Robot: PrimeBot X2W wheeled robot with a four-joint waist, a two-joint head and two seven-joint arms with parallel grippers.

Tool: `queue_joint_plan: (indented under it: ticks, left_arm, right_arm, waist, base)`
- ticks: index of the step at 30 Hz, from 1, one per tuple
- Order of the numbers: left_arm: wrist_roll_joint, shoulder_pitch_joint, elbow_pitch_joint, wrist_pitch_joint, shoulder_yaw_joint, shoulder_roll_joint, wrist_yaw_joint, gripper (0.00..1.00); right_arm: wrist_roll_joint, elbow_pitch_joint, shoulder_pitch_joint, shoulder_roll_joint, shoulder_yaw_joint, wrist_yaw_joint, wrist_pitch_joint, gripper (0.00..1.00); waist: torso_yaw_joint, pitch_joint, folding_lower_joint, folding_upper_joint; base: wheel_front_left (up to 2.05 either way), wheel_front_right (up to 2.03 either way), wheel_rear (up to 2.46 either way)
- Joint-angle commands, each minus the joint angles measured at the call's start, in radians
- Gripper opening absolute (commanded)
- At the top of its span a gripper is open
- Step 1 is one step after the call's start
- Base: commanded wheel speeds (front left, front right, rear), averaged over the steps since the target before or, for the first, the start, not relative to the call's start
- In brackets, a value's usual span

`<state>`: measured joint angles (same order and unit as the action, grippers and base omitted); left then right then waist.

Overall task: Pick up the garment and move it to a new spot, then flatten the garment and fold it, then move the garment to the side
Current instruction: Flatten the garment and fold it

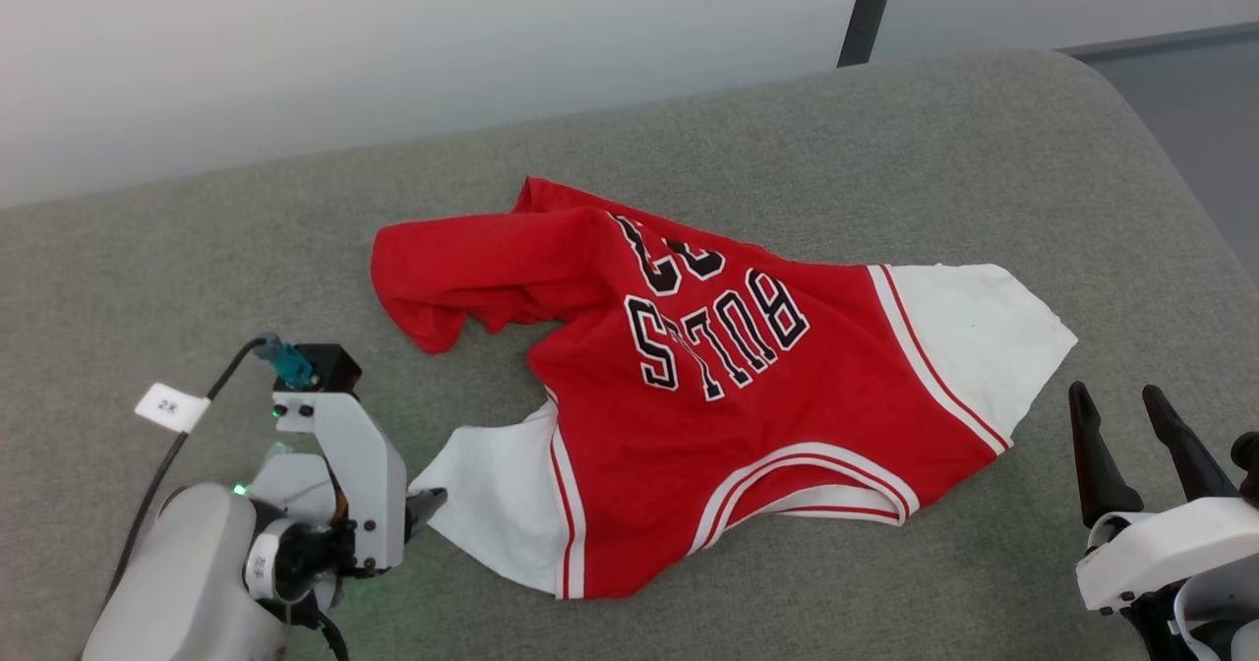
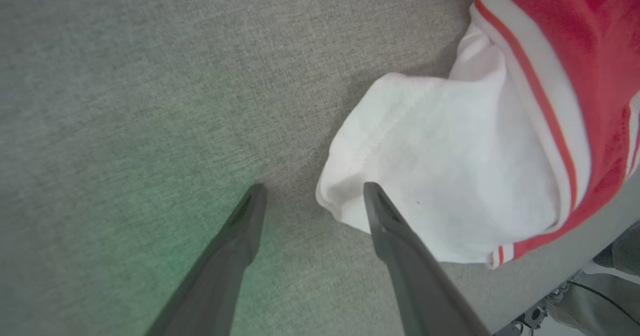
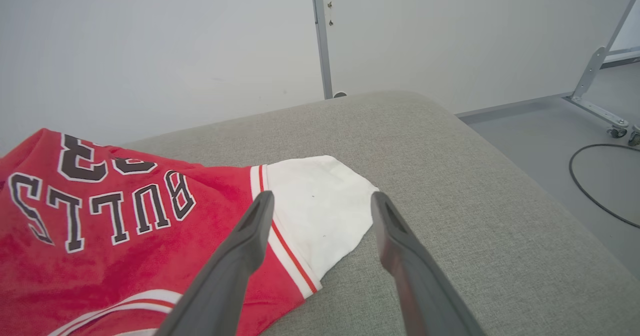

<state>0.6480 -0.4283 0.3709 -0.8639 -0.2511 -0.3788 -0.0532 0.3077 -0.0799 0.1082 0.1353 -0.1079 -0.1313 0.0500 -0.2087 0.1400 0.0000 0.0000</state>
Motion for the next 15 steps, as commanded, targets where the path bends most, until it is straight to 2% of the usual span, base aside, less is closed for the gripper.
queue_joint_plan:
  ticks: [1, 12, 13, 15]
  left_arm:
    - [-0.001, -0.011, 0.012, -0.003, -0.004, 0.002, -0.003, 1.00]
    - [0.026, -0.035, 0.155, -0.026, -0.036, 0.063, -0.003, 1.00]
    - [0.030, -0.037, 0.161, -0.031, -0.043, 0.068, -0.013, 0.00]
    - [0.030, -0.042, 0.180, -0.044, -0.046, 0.071, -0.005, 0.00]
  right_arm:
    - [0.001, -0.004, 0.008, -0.002, 0.000, 0.001, -0.006, 1.00]
    - [0.017, -0.031, 0.030, 0.008, 0.000, 0.001, -0.025, 1.00]
    - [0.018, -0.034, 0.030, 0.008, -0.001, 0.001, -0.027, 1.00]
    - [0.021, -0.038, 0.036, 0.010, -0.001, 0.001, -0.030, 1.00]
  waist:
    - [-0.004, 0.006, 0.0000, 0.0000]
    - [-0.002, 0.025, 0.0000, 0.0000]
    - [-0.001, 0.027, 0.0000, 0.0000]
    - [0.002, 0.029, 0.0000, 0.0000]
  base:
    - [0.00, 0.00, 0.00]
    - [0.00, 0.00, 0.00]
    - [0.00, 0.00, 0.00]
    - [0.00, 0.00, 0.00]
